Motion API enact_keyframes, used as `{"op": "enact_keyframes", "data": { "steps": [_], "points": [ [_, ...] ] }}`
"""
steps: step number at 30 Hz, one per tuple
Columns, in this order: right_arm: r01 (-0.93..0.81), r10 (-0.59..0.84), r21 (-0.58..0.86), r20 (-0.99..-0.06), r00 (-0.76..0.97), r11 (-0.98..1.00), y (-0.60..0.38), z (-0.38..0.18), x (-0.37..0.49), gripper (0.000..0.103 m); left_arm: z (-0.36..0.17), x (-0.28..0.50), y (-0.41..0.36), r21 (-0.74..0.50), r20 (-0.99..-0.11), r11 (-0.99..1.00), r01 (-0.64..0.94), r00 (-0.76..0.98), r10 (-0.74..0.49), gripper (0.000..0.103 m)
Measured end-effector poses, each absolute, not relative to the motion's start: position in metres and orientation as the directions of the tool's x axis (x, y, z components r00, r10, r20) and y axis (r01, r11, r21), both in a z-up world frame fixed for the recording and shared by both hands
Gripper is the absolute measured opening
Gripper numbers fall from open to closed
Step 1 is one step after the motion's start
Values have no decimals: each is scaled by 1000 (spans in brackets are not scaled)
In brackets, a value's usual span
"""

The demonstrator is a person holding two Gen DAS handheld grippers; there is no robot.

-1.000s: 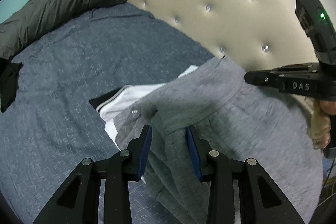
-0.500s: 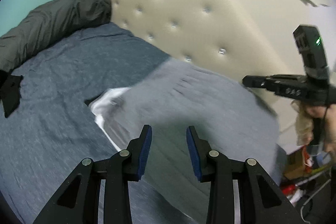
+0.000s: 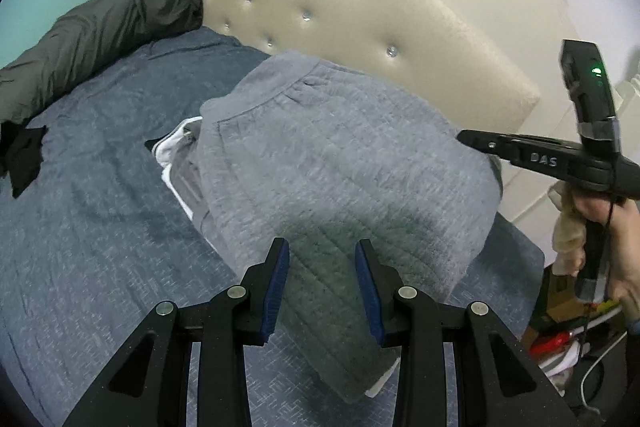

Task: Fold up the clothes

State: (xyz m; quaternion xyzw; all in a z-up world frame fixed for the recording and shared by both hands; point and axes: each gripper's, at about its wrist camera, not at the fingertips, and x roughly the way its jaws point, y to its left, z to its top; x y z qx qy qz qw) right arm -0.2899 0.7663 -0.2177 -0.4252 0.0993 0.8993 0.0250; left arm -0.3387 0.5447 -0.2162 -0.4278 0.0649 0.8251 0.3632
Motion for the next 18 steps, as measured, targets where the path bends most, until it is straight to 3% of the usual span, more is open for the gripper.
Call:
{"op": "enact_keyframes", "data": {
  "steps": [18],
  "points": [
    [-127,-51,235,-629,-776,-964,730,-164,-210,3,-158,-284,507,-208,-706,-769,-605,-451,546,38]
  ]
}}
